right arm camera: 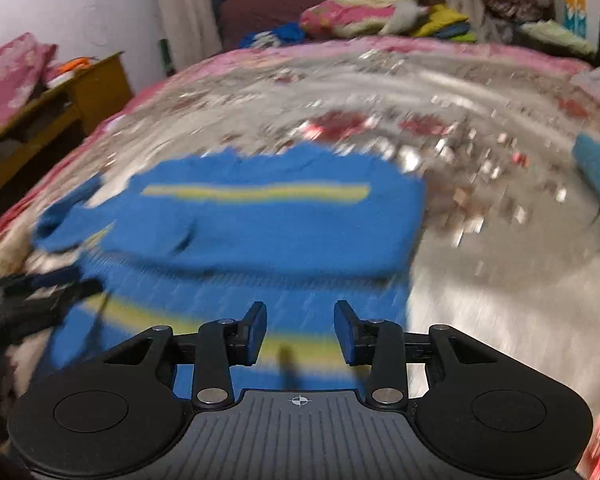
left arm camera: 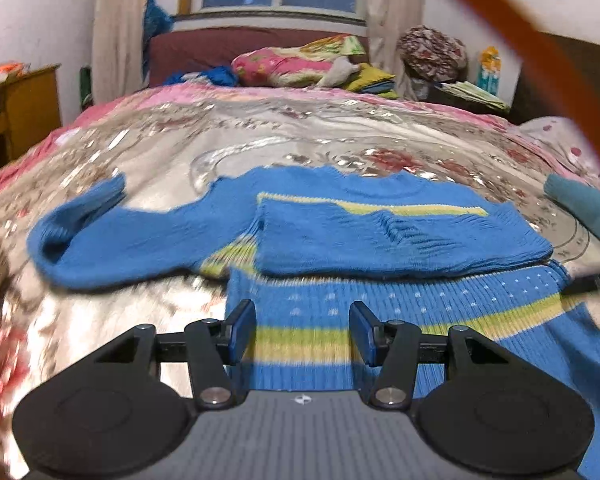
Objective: Fold small clothes
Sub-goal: 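Reach the left gripper to the other sleeve cuff and grasp it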
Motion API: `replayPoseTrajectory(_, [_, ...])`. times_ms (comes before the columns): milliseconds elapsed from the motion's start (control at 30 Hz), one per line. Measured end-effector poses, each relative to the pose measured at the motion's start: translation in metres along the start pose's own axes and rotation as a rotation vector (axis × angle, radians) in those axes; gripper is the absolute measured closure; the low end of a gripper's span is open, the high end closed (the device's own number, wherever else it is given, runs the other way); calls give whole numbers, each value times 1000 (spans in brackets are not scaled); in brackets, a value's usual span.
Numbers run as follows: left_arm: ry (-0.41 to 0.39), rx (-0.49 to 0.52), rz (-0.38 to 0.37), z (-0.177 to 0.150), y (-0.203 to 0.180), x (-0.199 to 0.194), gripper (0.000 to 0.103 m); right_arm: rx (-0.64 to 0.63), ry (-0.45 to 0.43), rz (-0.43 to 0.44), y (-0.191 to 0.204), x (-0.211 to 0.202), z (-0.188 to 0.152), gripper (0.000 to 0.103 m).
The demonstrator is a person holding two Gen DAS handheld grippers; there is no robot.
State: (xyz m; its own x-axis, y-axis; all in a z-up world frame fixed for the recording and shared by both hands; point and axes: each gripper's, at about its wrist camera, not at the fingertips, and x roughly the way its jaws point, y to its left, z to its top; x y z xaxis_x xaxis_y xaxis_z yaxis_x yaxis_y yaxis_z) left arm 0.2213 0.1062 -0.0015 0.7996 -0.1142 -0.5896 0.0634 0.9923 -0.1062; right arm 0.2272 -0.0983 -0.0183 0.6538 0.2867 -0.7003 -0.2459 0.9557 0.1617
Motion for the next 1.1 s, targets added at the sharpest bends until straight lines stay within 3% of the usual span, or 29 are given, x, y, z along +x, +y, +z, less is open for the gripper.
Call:
replayPoseTrajectory(100, [24, -10, 31, -10, 5, -8, 47, -27, 34, 33, 10, -19, -37, 65])
replayPoseTrajectory(233, [32, 1, 91, -14, 16, -22, 47, -81, 82, 58, 22, -42, -84, 54])
replayPoseTrajectory(400, [-10, -50, 200, 4, 51, -31, 47, -192, 73, 53, 37, -62, -113, 53])
replayPoseTrajectory(600, [-51, -96, 342, 35, 94, -11, 47, -108, -1, 146, 41, -70, -94, 53])
replayPoseTrajectory(933, [18, -95, 496, 55, 140, 47, 48, -17, -13, 278, 50, -42, -52, 53])
replayPoseTrajectory(1033, [37, -86, 536, 51, 145, 53, 62, -41, -18, 291, 58, -38, -43, 53])
replayPoseTrajectory(1100, [46, -122, 520, 48, 150, 51, 81, -67, -22, 294, 64, -35, -36, 53])
